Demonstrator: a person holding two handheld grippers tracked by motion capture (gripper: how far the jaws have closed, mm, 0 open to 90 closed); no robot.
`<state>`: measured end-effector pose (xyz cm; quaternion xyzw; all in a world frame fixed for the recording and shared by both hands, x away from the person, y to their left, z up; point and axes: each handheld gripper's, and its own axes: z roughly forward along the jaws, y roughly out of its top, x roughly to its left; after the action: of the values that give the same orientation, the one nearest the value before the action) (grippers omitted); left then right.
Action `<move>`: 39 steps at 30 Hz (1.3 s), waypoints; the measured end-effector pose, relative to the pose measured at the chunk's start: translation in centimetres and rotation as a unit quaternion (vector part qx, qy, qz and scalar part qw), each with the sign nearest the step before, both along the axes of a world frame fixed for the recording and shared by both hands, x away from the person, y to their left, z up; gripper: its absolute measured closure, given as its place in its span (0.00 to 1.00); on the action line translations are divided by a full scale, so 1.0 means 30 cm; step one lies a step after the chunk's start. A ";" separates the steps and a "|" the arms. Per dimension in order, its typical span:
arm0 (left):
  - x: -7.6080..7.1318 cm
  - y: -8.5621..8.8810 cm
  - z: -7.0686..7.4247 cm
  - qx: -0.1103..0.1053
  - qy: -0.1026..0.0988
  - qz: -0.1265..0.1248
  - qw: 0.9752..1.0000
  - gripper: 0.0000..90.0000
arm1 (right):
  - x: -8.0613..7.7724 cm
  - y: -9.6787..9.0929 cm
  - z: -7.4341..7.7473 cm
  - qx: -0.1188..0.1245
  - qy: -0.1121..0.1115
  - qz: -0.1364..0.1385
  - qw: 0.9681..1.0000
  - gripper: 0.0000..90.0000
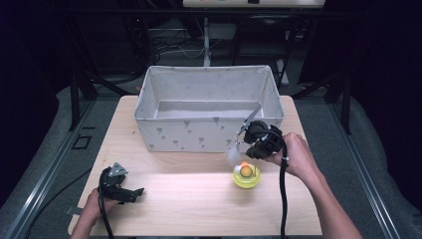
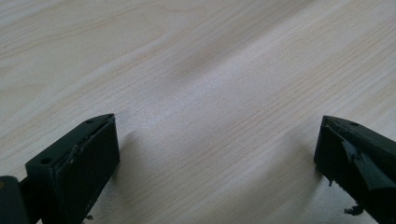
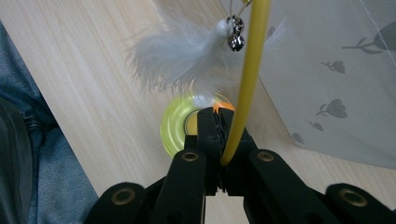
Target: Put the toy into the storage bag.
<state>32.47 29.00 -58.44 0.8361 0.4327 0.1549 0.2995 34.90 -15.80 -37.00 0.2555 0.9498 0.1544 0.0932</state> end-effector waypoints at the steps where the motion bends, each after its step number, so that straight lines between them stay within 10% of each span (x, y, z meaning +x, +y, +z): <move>1: 0.000 0.000 0.000 0.000 0.000 0.000 1.000 0.00 | 0.003 -0.002 0.004 0.002 -0.001 -0.003 1.000 0.98; 39: 0.000 0.000 0.000 0.000 0.000 0.000 1.000 0.00 | 0.051 -0.022 0.177 -0.003 -0.015 -0.017 1.000 0.98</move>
<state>32.47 29.00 -58.44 0.8360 0.4330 0.1547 0.2996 36.43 -16.47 -31.69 0.2686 0.9444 0.1542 0.1109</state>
